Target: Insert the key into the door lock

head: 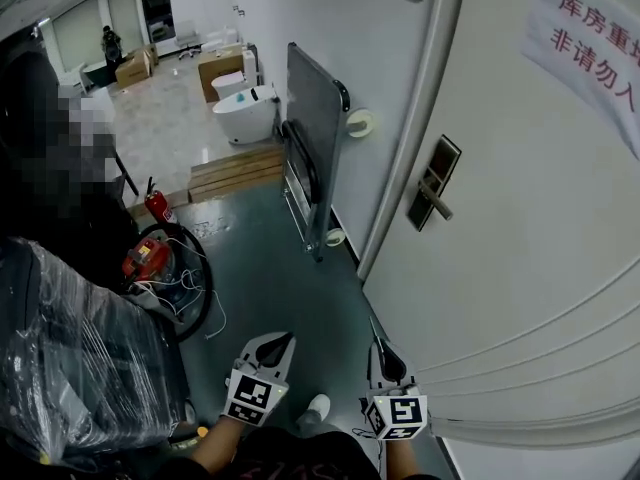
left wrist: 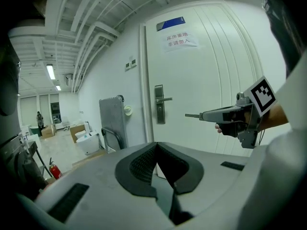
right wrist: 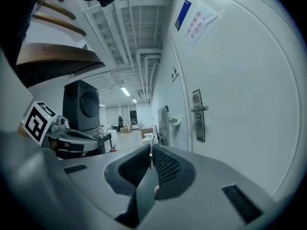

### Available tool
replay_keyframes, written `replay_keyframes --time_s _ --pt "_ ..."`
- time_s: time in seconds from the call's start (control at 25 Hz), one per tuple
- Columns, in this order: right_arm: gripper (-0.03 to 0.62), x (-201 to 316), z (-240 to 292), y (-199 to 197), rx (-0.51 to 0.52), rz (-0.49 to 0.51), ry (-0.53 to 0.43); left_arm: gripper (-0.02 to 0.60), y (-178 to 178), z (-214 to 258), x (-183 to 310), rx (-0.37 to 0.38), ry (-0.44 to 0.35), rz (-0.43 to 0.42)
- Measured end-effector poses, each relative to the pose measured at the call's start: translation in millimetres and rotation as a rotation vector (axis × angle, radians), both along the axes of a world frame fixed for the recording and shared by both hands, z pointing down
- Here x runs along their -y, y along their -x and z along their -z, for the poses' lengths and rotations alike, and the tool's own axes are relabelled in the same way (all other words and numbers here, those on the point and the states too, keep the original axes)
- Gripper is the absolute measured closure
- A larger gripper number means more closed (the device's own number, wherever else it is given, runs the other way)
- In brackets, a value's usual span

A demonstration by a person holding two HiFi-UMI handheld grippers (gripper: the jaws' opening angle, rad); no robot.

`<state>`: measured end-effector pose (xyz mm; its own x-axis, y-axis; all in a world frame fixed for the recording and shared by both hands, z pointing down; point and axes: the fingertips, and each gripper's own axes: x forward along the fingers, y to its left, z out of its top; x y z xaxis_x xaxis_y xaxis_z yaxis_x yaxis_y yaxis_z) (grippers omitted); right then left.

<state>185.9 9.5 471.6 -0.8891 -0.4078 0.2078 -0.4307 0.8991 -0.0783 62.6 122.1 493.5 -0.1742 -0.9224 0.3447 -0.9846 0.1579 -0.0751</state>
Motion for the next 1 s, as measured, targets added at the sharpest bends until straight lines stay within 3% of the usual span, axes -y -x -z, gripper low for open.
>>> replay_keyframes --time_s 0.48,1.0 --pt "0.514 79 3 32 0.013 -0.023 -0.03 0.569 28 2 98 0.031 0.007 -0.067" --pt "0.514 150 -7 32 0.027 -0.202 -0.048 0.569 47 -2 192 0.04 -0.01 -0.236"
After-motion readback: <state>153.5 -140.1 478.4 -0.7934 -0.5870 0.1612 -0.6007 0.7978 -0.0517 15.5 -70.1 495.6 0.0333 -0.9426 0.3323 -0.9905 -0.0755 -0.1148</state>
